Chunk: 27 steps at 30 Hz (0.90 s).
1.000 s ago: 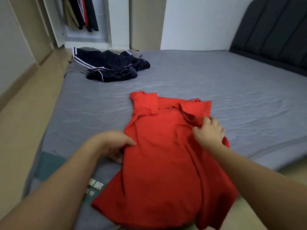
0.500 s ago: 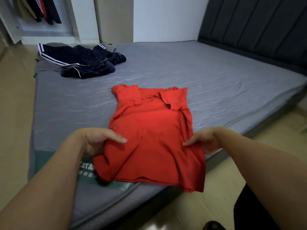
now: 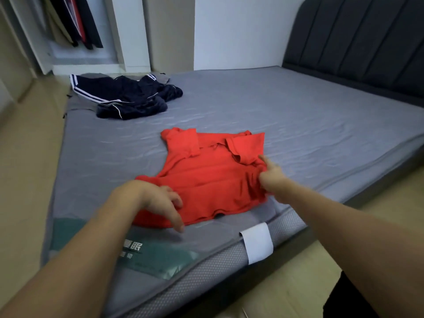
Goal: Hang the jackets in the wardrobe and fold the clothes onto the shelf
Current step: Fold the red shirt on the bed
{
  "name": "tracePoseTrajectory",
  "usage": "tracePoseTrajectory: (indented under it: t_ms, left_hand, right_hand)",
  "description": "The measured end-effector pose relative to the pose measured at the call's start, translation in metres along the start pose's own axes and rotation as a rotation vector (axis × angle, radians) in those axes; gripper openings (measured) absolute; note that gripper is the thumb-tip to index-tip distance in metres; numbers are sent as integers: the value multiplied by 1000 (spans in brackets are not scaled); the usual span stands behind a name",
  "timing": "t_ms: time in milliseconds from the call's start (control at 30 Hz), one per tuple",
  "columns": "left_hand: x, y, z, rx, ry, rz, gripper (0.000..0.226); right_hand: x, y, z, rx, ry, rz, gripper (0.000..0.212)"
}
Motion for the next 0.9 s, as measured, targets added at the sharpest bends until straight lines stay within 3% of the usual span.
tracePoseTrajectory:
  t_ms: [33, 100, 167, 233, 333, 400, 433, 500, 567, 600, 667, 733, 800, 867, 900]
  left_hand:
    - [-2, -8, -3, -48, 51, -88, 110]
    - [-4, -20, -11, 37, 137, -256, 118]
    - [2, -29, -17, 158, 162, -286, 111]
    - [8, -24, -17, 323, 158, -280, 87]
    - [10, -5, -6, 622, 161, -309, 44]
    - [9, 1, -2, 688, 173, -261, 33]
    - [8, 4, 0, 702, 183, -225, 30]
    - [8, 13, 4, 723, 211, -115, 27]
    - [10, 26, 8, 726, 226, 39, 30]
    - [13, 33, 9, 693, 209, 114, 32]
    - [27, 42, 9, 512, 134, 210, 35]
    - [40, 49, 13, 293, 79, 177, 34]
    - [43, 56, 18, 173, 102, 5, 32]
    - [39, 55, 16, 105, 182, -189, 41]
    - [36, 52, 12, 105, 225, -244, 45]
  right_hand:
    - [0, -10, -2, -66, 192, 370, 64]
    - [2, -33, 3, -181, 587, 1047, 87]
    - [3, -46, 12, -230, 888, 1282, 84]
    - [5, -49, 13, -253, 958, 1290, 71]
    - [21, -39, 9, -377, 870, 1290, 76]
    - [34, -30, 8, -441, 831, 1416, 91]
    - [35, -27, 9, -430, 842, 1481, 89]
    - [23, -23, 11, -350, 911, 1464, 61]
    - [-3, -18, 14, -287, 882, 1171, 25]
    - [-21, -11, 10, -239, 773, 942, 14]
    - [-43, 6, -3, -181, 480, 608, 20]
    - [-48, 17, -13, -298, 194, 678, 20]
    - [-34, 17, 1, -540, -81, 825, 21]
    - [-25, 7, 18, -699, -106, 860, 22]
    - [-19, -2, 25, -749, -57, 908, 36]
Point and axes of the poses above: each hand's wrist, its own z-axis away from the middle knuckle, its own y-axis out of the back of the hand, x = y × z, the point moved 6 cm from there along -z, towards the middle knuckle, and after that the axes turned 2 degrees about -x, right-handed, at the moved point
